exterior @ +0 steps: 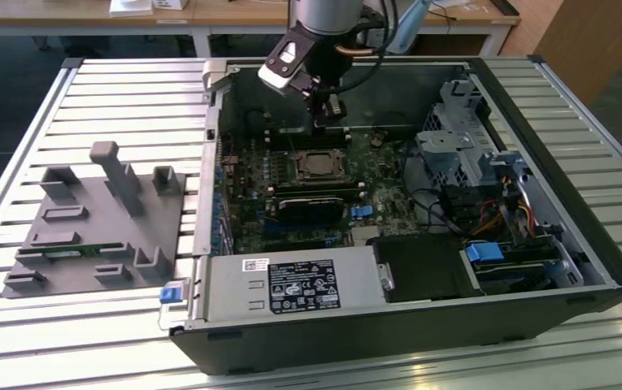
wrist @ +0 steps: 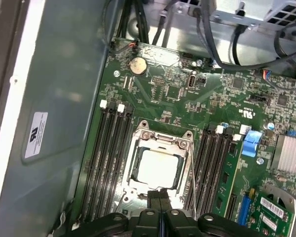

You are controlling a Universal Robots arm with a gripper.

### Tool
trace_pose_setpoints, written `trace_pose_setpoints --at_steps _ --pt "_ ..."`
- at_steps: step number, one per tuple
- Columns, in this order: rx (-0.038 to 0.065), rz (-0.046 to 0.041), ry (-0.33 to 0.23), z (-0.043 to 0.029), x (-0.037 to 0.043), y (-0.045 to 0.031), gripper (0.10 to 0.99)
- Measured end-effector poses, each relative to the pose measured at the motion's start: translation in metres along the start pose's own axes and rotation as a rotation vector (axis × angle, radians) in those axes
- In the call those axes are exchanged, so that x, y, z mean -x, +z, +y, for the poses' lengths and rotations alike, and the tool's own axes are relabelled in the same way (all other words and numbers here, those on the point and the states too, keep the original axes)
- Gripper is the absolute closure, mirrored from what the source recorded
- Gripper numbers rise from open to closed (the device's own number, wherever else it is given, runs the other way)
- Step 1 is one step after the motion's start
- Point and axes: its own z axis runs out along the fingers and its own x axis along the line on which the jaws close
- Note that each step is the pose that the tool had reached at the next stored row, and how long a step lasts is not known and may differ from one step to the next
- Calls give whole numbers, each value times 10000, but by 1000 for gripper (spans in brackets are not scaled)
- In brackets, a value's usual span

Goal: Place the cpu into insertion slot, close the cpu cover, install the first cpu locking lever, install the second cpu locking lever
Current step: 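Install the first cpu locking lever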

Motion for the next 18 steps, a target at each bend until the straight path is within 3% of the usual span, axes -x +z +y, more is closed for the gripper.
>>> trace_pose_setpoints --at_steps 18 --pt "-15 0 -1146 0 0 0 980"
